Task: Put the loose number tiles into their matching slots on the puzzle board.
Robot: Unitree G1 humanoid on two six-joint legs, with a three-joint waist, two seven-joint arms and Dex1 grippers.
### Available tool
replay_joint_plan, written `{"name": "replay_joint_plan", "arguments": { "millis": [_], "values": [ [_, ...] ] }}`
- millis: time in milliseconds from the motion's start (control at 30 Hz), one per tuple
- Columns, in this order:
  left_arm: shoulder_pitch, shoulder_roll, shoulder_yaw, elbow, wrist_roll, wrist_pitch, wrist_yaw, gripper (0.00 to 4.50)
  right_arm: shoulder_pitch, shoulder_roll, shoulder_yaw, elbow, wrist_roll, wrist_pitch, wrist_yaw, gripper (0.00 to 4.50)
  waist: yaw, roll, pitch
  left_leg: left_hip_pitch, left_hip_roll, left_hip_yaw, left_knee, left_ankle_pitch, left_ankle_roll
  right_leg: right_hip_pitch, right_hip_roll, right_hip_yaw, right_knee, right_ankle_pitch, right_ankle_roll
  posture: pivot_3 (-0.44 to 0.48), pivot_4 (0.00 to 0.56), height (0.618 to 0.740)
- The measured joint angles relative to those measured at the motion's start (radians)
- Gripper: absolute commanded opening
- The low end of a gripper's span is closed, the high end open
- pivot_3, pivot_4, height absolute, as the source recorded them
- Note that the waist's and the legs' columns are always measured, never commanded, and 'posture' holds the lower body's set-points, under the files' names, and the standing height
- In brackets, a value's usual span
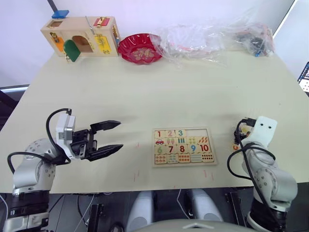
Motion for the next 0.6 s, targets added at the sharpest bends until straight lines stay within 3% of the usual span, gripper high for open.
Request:
{"name": "replay_joint_plan", "arguments": {
  "millis": [233, 300, 433, 600],
  "values": [
    [0.000, 0.000, 0.000, 0.000, 0.000, 0.000, 0.002, 4.50, 0.000, 0.024, 0.012, 0.000, -0.037, -0.009, 0.005, 3.10, 0.000, 0.000, 0.000, 0.000, 0.000, 0.000, 0.000, 0.000, 0.000, 0.000, 0.000, 0.000, 0.000, 0.000, 0.000, 0.000, 0.150, 0.740],
    [0.000, 0.000, 0.000, 0.000, 0.000, 0.000, 0.003, 4.50, 0.000, 0.027, 0.012, 0.000, -0.045, -0.011, 0.013, 2.54, 0.000, 0.000, 0.000, 0.000, 0.000, 0.000, 0.000, 0.000, 0.000, 0.000, 0.000, 0.000, 0.000, 0.000, 0.000, 0.000, 0.150, 0.740],
    [0.001, 0.000, 0.000, -0.003, 0.000, 0.000, 0.005, 4.50, 0.001, 0.033, 0.013, -0.001, -0.051, -0.015, 0.029, 0.86, 0.001, 0.000, 0.000, 0.000, 0.000, 0.000, 0.000, 0.000, 0.000, 0.000, 0.000, 0.000, 0.000, 0.000, 0.000, 0.000, 0.150, 0.740],
    [0.003, 0.000, 0.000, -0.021, 0.000, 0.001, 0.021, 4.50, 0.012, 0.026, 0.014, -0.016, -0.063, -0.005, 0.055, 0.86, 0.001, 0.000, 0.000, 0.000, 0.000, 0.000, -0.001, 0.000, 0.000, 0.000, 0.000, 0.000, 0.000, 0.000, 0.000, 0.000, 0.150, 0.740]
  ]
}}
